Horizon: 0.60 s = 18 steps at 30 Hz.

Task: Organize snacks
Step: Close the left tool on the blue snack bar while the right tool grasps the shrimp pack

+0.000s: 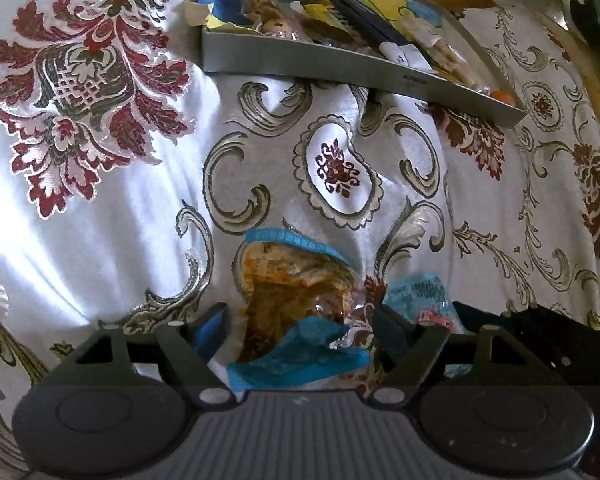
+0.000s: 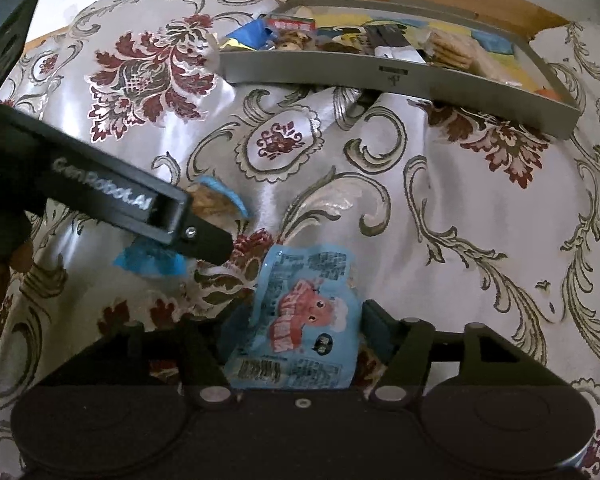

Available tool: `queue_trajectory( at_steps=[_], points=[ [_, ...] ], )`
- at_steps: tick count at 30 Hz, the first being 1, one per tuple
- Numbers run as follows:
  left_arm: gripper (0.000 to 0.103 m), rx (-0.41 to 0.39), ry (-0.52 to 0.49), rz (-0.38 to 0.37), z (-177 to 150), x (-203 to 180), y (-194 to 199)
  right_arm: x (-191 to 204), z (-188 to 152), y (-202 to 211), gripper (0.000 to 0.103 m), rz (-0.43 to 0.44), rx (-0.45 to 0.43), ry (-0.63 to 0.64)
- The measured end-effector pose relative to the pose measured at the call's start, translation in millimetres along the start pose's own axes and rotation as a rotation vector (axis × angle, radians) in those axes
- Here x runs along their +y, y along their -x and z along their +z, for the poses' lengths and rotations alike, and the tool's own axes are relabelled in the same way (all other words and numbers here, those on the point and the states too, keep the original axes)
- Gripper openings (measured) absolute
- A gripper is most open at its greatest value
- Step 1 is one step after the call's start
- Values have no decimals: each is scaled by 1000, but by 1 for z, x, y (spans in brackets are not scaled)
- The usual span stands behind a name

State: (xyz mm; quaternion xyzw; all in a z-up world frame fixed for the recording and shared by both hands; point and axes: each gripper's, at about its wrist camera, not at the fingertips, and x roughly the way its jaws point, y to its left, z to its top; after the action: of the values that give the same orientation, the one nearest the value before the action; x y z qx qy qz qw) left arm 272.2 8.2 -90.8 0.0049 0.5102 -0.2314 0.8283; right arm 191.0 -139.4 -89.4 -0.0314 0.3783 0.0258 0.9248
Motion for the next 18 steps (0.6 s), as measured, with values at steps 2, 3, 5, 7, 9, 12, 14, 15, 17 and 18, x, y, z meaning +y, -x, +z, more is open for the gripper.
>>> queue_trajectory(
  at_steps=[2,3,5,7,9,12,14,15,17,18],
  points=[
    [74,4,3,24,0,0,0,3,-2,0,62,-12,-11,22],
    [74,3,3,25,1,-1,0,4,-3,0,62,-16,-16,30],
    [72,2,2,35,0,-2,0,6,-5,1,60,-20,-19,43],
    [68,4,-13,52,0,-5,-1,7,-6,2,56,-22,-22,49],
    [67,4,-18,60,0,-6,-2,8,-6,3,54,-24,-28,53],
    [66,5,-5,65,1,-7,-1,8,-6,4,52,-24,-30,55],
    [65,6,-3,74,1,-9,-1,8,-6,5,51,-23,-30,55],
    [65,7,-2,78,1,-11,0,9,-7,5,51,-23,-31,58],
    [65,8,-6,81,0,-14,1,10,-8,6,50,-22,-32,66],
    [65,7,-9,82,0,-15,2,10,-8,6,50,-22,-32,69]
  ],
)
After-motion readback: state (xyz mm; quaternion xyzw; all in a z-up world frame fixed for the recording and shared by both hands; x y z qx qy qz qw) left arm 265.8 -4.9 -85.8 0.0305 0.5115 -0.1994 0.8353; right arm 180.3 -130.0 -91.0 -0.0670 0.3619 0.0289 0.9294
